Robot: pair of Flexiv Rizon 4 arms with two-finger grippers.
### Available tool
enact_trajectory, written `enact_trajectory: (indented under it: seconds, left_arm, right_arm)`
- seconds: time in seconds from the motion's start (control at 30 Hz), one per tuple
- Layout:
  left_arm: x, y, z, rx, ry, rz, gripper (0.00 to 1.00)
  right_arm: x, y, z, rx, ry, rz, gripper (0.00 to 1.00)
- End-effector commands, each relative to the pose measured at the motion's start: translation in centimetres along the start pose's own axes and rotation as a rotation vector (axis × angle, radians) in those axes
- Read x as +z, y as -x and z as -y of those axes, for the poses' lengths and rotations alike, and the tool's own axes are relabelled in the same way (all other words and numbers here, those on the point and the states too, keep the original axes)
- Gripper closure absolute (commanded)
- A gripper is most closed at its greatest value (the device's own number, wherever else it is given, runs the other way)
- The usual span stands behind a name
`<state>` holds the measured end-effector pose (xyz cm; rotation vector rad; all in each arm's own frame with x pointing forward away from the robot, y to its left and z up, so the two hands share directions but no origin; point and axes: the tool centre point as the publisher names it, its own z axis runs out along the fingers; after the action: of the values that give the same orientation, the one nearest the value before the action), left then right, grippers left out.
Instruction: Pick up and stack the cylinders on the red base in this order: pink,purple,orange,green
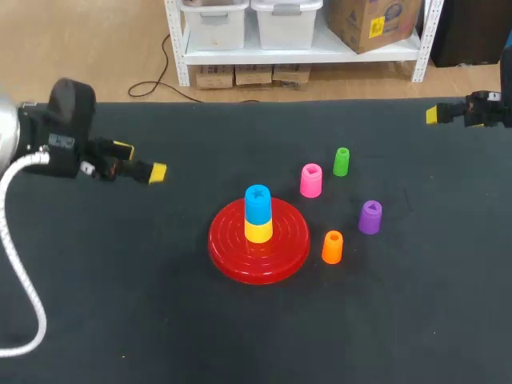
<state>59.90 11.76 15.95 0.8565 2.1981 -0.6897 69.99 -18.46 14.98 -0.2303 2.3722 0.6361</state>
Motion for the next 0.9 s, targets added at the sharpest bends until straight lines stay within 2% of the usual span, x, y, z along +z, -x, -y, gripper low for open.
enact_trajectory:
  seconds: [0.03, 0.2, 0.4, 0.9]
  left_arm:
    - [-1.0, -1.6, 0.1, 0.186, -0.257, 0.276, 0.0]
    - [-0.5, -1.3, -0.4, 0.192, -0.244, 0.294, 0.0]
    - [-0.4, -0.5, -1.9, 0.184, -0.17, 0.285, 0.0]
    - [-0.9, -0.1, -1.8, 0.261, -0.166, 0.238, 0.0]
  right_arm:
    - [0.0, 0.0, 0.0, 0.0, 0.002, -0.001, 0.0]
    - [0.0, 0.0, 0.0, 0.0, 0.002, -0.001, 0.0]
    - [0.0, 0.0, 0.0, 0.0, 0.002, -0.001, 0.0]
    - [0.0, 0.0, 0.0, 0.0, 0.002, -0.001, 0.0]
